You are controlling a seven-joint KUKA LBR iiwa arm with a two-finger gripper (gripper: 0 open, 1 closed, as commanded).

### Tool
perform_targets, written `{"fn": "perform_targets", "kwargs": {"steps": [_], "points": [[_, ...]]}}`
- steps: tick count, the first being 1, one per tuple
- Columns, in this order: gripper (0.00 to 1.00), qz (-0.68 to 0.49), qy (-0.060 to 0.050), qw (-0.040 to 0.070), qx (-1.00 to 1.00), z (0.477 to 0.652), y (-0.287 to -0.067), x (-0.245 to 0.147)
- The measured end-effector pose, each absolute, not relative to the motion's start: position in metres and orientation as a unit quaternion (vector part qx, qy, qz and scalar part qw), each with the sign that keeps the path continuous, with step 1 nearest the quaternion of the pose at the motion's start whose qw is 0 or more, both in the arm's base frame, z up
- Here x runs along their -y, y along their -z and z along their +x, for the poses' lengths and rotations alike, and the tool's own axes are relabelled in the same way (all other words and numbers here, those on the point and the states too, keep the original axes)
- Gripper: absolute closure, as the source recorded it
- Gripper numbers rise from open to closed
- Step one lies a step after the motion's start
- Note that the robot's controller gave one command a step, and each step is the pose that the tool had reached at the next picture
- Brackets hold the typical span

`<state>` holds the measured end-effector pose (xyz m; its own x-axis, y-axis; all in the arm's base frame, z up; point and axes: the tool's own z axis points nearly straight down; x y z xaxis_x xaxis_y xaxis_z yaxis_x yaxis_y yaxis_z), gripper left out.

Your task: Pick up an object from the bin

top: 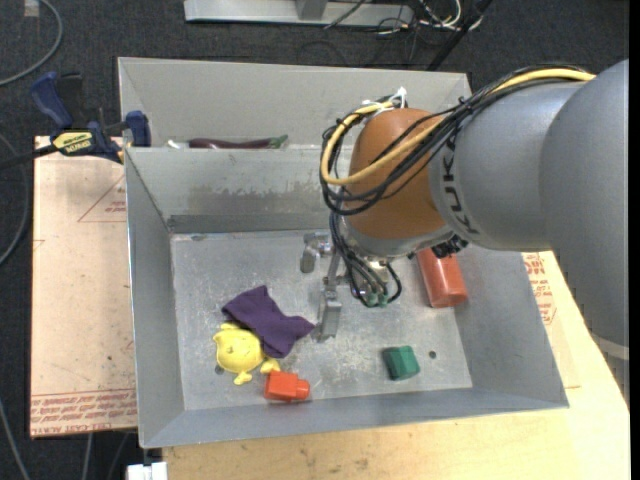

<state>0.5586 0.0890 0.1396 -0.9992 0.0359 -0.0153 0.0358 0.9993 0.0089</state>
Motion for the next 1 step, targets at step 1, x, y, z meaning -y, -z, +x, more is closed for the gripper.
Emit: {"fn": "perform_targets", "kwargs": {"steps": [1], "points": [[0.0,-0.009,-0.001,0.002,-1.0,0.5527,-0.0941,-0.0976]]}}
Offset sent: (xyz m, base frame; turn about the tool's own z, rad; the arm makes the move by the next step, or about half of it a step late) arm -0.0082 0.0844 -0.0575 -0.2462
